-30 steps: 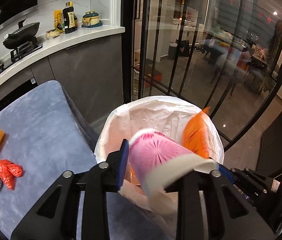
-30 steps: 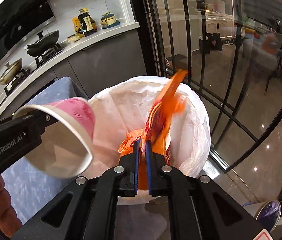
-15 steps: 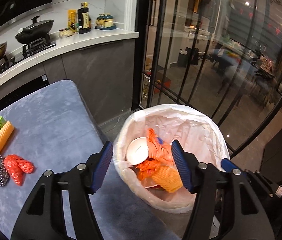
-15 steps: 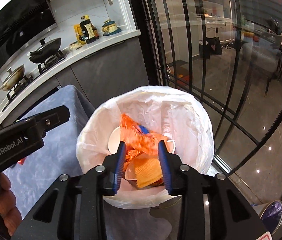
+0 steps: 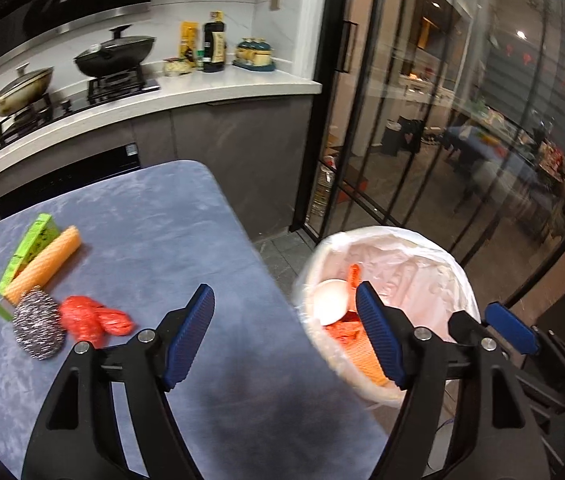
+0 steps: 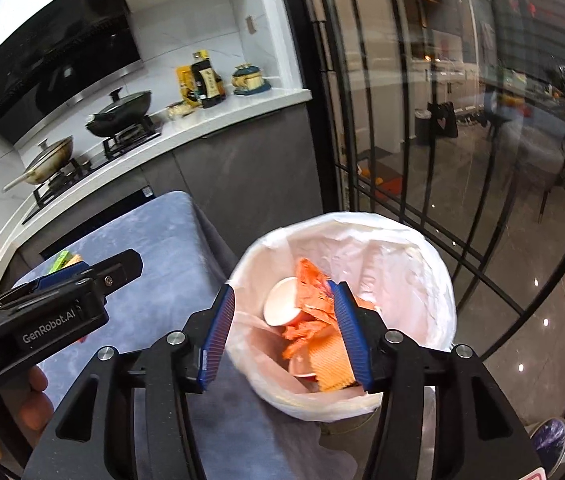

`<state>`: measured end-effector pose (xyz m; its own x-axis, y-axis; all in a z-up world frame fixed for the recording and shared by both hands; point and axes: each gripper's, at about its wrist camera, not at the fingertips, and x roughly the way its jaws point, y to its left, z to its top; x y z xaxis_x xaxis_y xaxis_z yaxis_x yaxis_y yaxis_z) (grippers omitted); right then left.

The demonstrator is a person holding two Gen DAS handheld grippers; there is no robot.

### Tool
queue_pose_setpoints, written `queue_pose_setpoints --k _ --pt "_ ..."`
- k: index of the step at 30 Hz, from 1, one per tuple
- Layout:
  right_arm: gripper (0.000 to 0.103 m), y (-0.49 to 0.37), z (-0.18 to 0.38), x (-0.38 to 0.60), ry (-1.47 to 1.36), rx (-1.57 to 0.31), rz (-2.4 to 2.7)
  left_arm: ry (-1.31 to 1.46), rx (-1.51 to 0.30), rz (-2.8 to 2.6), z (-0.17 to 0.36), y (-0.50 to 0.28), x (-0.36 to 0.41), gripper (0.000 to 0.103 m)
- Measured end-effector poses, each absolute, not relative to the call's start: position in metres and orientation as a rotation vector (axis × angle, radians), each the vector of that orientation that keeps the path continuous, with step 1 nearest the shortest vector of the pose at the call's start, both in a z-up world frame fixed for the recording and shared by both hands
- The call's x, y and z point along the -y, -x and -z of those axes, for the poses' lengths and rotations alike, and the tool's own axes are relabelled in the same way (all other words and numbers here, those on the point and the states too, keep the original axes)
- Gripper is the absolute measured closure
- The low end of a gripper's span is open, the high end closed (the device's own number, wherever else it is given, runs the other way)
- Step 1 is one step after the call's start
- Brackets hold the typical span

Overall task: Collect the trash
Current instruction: 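Grasp the green box with the left tool while the right tool grasps the red bag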

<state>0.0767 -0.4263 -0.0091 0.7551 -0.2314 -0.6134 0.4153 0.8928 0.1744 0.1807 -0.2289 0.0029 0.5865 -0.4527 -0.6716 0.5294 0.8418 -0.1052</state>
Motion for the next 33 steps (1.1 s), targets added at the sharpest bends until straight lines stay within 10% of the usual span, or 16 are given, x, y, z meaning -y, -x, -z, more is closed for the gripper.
queue_pose_setpoints --k 33 --pt "0.044 -0.188 0.037 0.214 -0.197 -0.736 0.012 0.019 -0.814 0.076 0.029 -0.239 -0.043 0.026"
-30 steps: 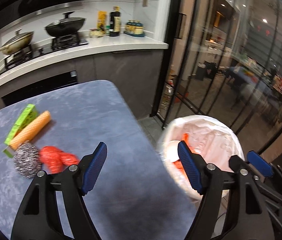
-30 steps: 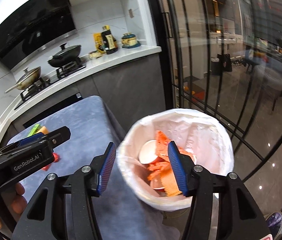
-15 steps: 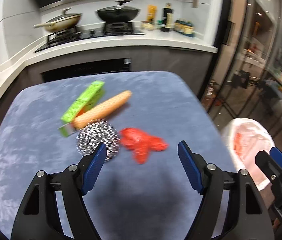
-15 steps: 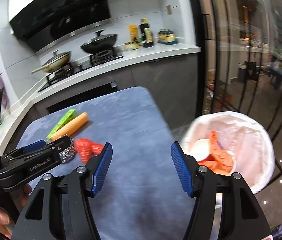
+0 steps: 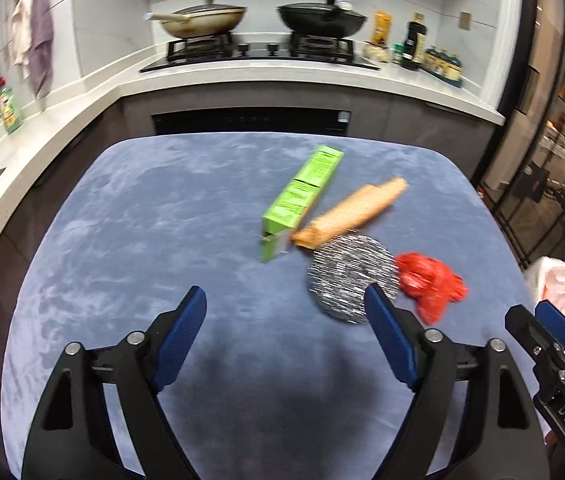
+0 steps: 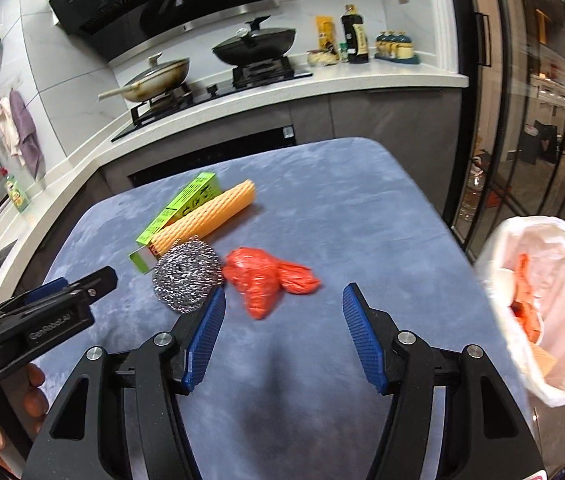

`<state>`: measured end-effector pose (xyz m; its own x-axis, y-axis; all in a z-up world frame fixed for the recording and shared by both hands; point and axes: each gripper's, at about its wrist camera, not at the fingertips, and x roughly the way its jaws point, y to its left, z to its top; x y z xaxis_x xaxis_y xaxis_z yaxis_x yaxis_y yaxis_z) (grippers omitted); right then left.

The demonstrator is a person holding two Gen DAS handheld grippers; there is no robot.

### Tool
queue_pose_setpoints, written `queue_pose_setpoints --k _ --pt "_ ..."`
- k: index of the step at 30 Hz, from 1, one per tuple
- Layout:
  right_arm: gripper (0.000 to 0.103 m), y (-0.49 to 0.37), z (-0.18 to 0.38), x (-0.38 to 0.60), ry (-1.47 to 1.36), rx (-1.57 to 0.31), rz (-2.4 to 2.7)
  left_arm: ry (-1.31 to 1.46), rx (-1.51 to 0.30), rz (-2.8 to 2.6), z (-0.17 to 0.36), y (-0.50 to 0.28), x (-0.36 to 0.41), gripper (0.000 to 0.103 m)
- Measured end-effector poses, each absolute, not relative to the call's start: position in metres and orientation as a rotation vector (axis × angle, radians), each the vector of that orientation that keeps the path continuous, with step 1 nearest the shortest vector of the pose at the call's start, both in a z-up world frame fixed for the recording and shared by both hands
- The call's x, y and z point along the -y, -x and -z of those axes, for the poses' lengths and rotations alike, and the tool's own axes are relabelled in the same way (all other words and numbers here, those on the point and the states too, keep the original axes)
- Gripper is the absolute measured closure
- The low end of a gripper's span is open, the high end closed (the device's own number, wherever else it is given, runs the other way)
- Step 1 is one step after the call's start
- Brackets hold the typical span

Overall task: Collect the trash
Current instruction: 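Grasp the green box with the left tool while the right tool grasps the red bag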

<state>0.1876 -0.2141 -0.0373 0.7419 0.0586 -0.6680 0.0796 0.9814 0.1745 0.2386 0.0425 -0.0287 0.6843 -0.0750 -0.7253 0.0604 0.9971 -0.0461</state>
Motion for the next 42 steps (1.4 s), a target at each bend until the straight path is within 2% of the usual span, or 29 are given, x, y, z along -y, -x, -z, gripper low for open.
queue_pose_setpoints --k 9,19,30,32,35,38,42 --pt "0.044 -0.228 0.061 0.198 -0.193 -0.774 0.003 0.025 -0.813 0.041 0.033 -0.275 -0.063 0.025" --pt "0.044 -0.260 0.084 0.196 -0.192 -0.813 -0.003 0.010 -0.825 0.069 0.045 -0.321 -0.048 0.025" --pt "0.056 -0.277 0.097 0.197 -0.198 -0.831 -0.022 0.008 -0.869 0.083 0.071 -0.362 -0.035 0.026" --pt "0.057 -0.277 0.099 0.196 -0.198 -0.833 -0.025 0.000 -0.879 0.075 0.077 -0.368 -0.034 0.029" --pt "0.059 -0.278 0.102 0.195 -0.200 -0.834 -0.030 0.012 -0.902 0.087 0.085 -0.374 -0.035 0.039" --pt "0.060 -0.278 0.103 0.194 -0.203 -0.835 -0.033 0.011 -0.906 0.096 0.086 -0.376 -0.036 0.055" --pt "0.066 -0.277 0.101 0.191 -0.198 -0.835 -0.042 0.009 -0.906 0.119 0.083 -0.372 -0.036 0.062"
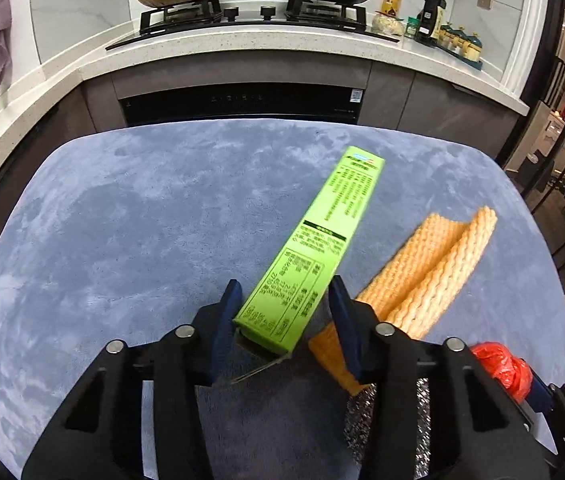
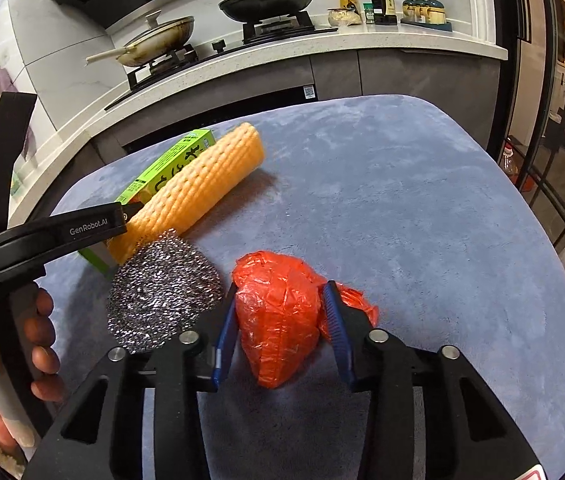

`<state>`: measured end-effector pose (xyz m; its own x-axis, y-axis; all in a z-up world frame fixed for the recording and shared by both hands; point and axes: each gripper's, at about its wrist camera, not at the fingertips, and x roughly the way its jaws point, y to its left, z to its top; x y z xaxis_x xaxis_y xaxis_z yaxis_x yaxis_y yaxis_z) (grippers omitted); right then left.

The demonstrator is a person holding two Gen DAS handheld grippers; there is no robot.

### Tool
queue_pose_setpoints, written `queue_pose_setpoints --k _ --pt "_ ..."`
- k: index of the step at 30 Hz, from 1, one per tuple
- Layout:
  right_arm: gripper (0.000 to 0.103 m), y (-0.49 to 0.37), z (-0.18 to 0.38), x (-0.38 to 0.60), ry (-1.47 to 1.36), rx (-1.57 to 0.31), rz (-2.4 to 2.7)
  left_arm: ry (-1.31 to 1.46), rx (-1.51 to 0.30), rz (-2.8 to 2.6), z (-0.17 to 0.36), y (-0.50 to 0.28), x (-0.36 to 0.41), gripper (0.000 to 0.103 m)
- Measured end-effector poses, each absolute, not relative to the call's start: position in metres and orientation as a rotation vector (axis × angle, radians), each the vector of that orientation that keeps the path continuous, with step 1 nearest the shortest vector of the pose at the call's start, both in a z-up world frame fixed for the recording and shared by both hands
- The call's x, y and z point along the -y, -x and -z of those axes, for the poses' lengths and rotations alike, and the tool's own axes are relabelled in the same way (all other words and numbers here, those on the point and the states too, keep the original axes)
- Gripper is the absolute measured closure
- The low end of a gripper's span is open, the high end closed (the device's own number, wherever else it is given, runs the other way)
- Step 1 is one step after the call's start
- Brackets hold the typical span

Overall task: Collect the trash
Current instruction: 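Grasp the green box with the left tool while the right tool grasps the red bag, then carry the green box and red bag over the bin and open both tools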

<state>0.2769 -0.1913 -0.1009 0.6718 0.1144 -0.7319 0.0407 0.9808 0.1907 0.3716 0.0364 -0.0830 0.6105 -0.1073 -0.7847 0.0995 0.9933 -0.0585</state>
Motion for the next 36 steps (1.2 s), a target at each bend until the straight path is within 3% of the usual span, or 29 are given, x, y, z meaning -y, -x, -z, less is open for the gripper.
queue_pose_setpoints --k 7,20,36 --pt "0.068 -0.260 0.082 0.188 -0.186 -0.795 -0.049 0.030 -0.851 0.116 0.057 -0.347 -0.045 0.076" --pt "0.068 -0.202 0.021 0.215 -0.210 -0.671 -0.024 0.043 -0.728 0.176 -0.021 -0.266 -0.034 0.076" --pt "0.068 -0.099 -0.021 0.336 -0.260 -0.546 0.186 -0.058 -0.660 0.461 -0.065 -0.168 0.107 0.076"
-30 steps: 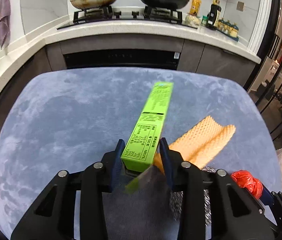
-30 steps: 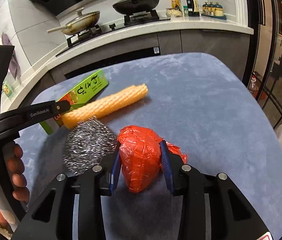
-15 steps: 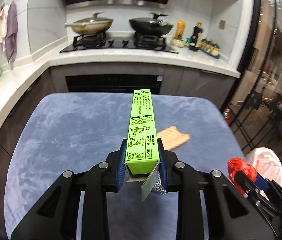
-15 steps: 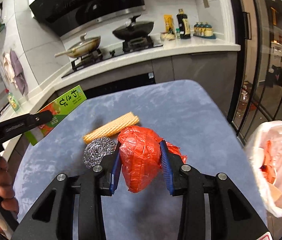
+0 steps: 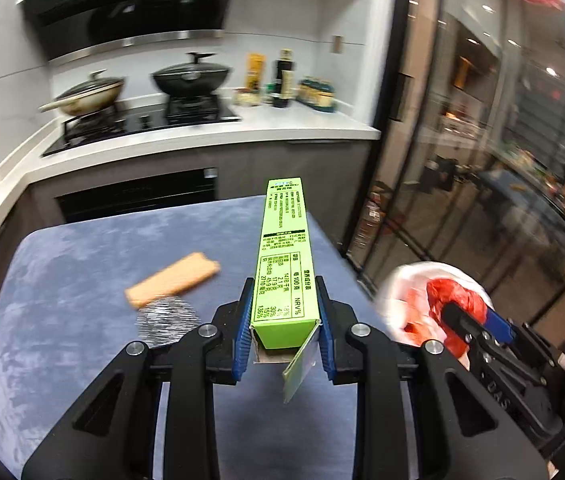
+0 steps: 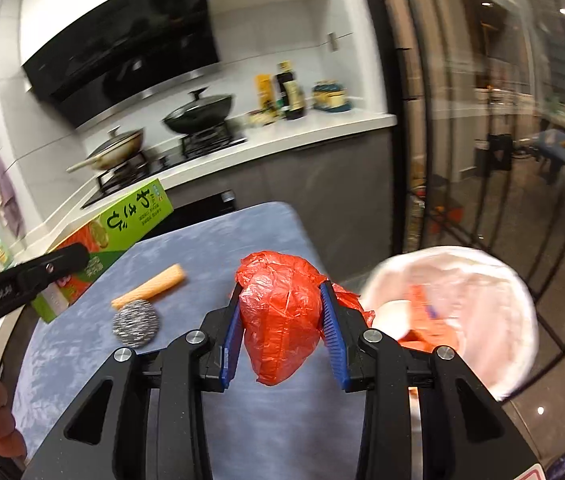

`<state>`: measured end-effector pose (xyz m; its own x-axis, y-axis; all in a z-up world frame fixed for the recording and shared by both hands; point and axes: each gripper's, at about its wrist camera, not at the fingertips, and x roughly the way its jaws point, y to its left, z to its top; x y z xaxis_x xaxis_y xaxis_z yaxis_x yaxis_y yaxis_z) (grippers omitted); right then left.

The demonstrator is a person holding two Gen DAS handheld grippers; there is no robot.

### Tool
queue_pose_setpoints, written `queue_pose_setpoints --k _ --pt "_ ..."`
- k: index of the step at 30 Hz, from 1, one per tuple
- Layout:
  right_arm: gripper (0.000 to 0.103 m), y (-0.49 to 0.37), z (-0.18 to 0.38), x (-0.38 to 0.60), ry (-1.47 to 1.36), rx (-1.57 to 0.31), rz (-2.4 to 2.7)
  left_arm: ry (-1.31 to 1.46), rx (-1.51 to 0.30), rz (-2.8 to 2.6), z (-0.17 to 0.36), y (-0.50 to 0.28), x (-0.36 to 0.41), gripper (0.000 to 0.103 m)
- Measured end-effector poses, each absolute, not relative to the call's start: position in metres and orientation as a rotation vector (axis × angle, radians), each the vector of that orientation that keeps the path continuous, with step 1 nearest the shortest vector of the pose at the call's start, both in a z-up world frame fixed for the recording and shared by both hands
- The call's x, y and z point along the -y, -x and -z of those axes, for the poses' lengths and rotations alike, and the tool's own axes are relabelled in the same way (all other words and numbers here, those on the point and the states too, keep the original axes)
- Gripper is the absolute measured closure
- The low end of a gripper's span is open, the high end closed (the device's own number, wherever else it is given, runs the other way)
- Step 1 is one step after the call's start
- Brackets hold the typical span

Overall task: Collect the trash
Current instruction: 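Carry the green box and red bag over the bin and open both tools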

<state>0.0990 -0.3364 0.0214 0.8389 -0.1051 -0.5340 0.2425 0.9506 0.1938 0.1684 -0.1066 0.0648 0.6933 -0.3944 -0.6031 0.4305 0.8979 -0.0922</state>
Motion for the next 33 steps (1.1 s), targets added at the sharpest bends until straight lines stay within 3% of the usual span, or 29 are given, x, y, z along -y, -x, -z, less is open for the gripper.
queue_pose_setpoints --k 17,26,33 --pt "0.068 -0.056 0.017 0.469 -0.347 -0.598 0.409 -0.190 -0.782 0.727 -0.014 -0.129 0.271 0.076" --pt "0.068 -0.069 0.038 0.493 -0.371 -0.643 0.434 -0.234 -0.839 0.742 0.014 -0.139 0.303 0.076" --pt "0.059 -0.071 0.041 0.497 -0.379 -0.643 0.460 -0.236 -0.877 0.724 0.026 -0.147 0.308 0.072"
